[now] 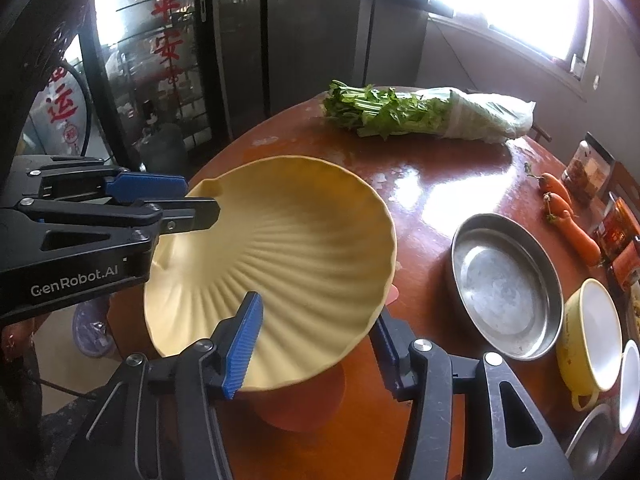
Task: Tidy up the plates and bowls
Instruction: 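Lower the yellow shell plate onto the pink bowl and open the left gripper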
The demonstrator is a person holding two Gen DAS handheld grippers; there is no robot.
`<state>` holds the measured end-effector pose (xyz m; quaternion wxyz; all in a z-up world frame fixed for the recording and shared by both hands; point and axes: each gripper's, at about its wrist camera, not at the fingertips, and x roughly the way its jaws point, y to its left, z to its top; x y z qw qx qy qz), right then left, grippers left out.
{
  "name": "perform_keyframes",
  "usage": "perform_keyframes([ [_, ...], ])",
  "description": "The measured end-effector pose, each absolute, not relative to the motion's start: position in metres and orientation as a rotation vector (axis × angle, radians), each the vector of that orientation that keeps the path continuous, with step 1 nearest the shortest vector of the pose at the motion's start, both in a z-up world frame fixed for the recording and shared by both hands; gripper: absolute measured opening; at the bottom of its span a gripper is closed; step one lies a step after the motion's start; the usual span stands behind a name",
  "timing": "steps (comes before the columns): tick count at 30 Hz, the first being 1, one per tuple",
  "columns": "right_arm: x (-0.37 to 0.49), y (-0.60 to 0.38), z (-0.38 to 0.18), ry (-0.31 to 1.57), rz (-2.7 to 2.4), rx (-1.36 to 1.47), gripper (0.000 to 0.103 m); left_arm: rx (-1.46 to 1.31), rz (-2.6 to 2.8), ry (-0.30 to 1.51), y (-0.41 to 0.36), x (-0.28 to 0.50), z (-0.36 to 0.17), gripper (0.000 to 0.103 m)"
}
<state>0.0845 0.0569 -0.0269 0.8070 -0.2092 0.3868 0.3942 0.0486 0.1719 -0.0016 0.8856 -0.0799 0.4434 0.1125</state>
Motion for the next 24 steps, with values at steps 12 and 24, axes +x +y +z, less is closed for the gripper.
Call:
perform_keyframes([
  [12, 0.085, 0.05, -0.022, 0.845, 0.845, -0.4, 0.058, -0.168, 0.206, 0.886, 0.164, 0.046, 0.008, 0.034],
  [24, 0.082, 0.042, -0.011, 0.816, 0.84, -0.371, 0.064, -0.149, 0.191, 0.862, 0.151, 0.044, 0.018, 0.037],
])
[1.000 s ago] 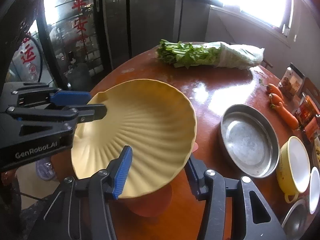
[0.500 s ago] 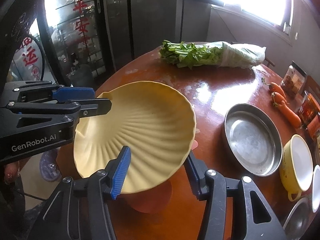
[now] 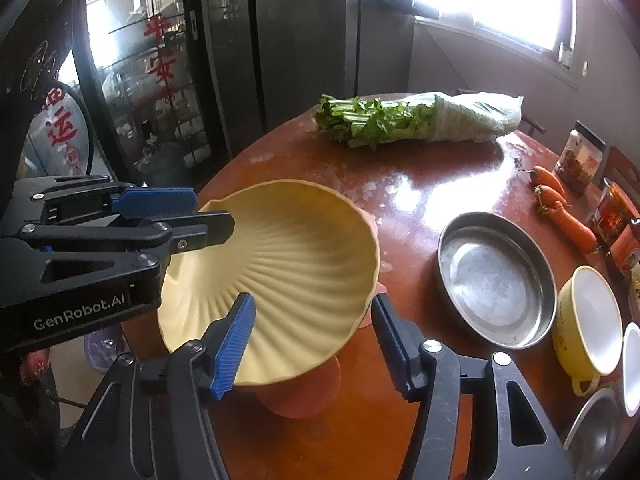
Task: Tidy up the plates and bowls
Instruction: 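Lower the yellow shell plate onto the pink bowl and open the left gripper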
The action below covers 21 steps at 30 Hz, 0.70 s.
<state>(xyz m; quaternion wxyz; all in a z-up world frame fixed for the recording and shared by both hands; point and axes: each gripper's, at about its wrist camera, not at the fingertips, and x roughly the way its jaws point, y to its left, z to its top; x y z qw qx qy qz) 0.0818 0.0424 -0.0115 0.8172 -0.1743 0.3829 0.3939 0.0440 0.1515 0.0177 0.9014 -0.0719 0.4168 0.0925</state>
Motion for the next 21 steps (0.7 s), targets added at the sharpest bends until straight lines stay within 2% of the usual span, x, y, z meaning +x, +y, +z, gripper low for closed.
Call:
perform_keyframes([
  [16, 0.083, 0.006, 0.01, 0.771, 0.774, -0.314, 0.067, -0.115, 0.15, 0.822, 0.119, 0.048, 0.038, 0.044],
  [21, 0.087, -0.01, 0.019, 0.755, 0.746, -0.292, 0.067, -0.104, 0.131, 0.811, 0.105, 0.052, 0.044, 0.051],
])
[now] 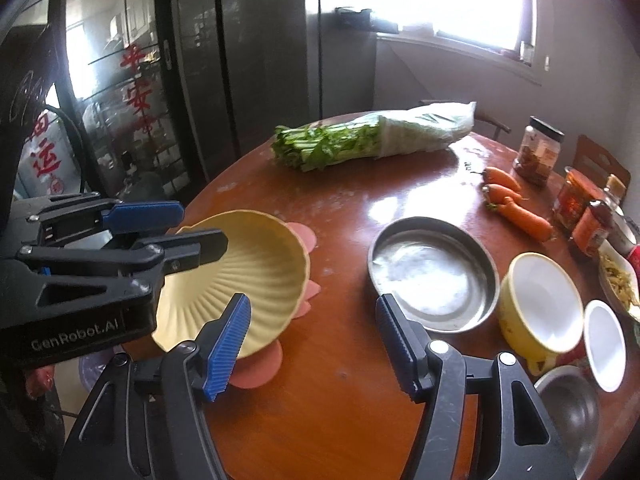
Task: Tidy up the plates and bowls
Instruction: 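Lower the yellow shell plate onto the pink bowl and open the left gripper, then withdraw the left gripper from the stacked plate and bowl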
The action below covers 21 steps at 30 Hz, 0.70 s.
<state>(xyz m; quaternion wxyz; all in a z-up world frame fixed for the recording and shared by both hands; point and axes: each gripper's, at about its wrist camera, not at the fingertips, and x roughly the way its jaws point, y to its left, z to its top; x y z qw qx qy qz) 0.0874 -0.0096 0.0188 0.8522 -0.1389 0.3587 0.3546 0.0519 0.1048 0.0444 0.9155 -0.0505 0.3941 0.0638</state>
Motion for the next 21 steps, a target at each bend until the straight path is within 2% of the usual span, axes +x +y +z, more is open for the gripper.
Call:
perform_keyframes([
  [5, 0.091, -0.026, 0.029, 0.735, 0.715, -0.269, 0.071, -0.094, 0.114, 0.799, 0.093, 0.06, 0.052, 0.051],
  [21, 0.12, -0.07, 0.03, 0.762, 0.609, -0.211, 0.071, -0.057, 0.042, 0.836, 0.061, 0.108, 0.048, 0.052],
])
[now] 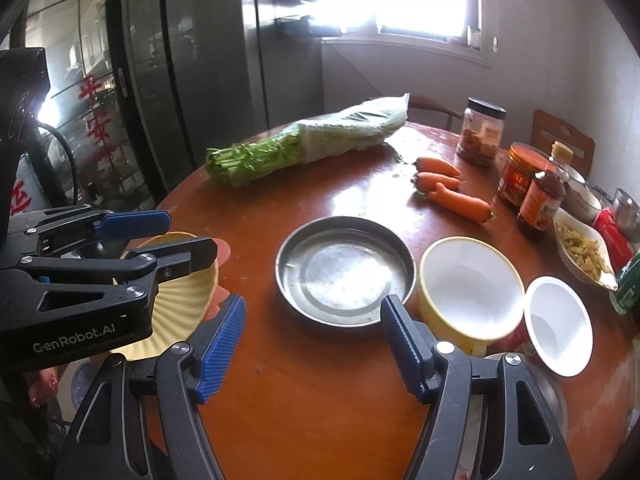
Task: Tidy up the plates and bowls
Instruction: 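Withdraw the left gripper from the stacked plate and bowl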
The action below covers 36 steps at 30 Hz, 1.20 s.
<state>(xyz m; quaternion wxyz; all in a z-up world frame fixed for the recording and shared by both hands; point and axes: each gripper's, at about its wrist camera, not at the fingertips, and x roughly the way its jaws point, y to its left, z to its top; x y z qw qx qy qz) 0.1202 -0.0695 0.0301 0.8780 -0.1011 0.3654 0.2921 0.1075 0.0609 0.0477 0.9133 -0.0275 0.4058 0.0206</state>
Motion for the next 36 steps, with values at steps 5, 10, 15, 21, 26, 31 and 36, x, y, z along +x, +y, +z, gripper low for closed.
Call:
perform_keyframes([
  [5, 0.131, -0.068, 0.023, 0.784, 0.607, -0.213, 0.071, -0.049, 0.038, 0.863, 0.06, 0.124, 0.04, 0.052],
  [10, 0.139, -0.06, 0.013, 0.81, 0.612, -0.227, 0.071, -0.05, 0.037, 0.888, 0.063, 0.141, 0.032, 0.052],
  [15, 0.145, -0.05, 0.003, 0.837, 0.62, -0.249, 0.071, -0.052, 0.034, 0.907, 0.066, 0.151, 0.025, 0.052],
  [21, 0.154, -0.038, -0.005, 0.862, 0.636, -0.265, 0.072, -0.048, 0.029, 0.93, 0.07, 0.161, 0.018, 0.052],
  [26, 0.16, -0.028, -0.014, 0.886, 0.657, -0.279, 0.071, -0.048, 0.036, 0.954, 0.075, 0.166, 0.011, 0.052],
  [31, 0.165, -0.021, -0.023, 0.922, 0.681, -0.29, 0.071, -0.051, 0.035, 0.962, 0.077, 0.17, 0.009, 0.052],
  [36, 0.165, -0.02, -0.032, 0.982, 0.719, -0.28, 0.071, -0.046, 0.03, 0.97, 0.074, 0.171, 0.007, 0.052],
])
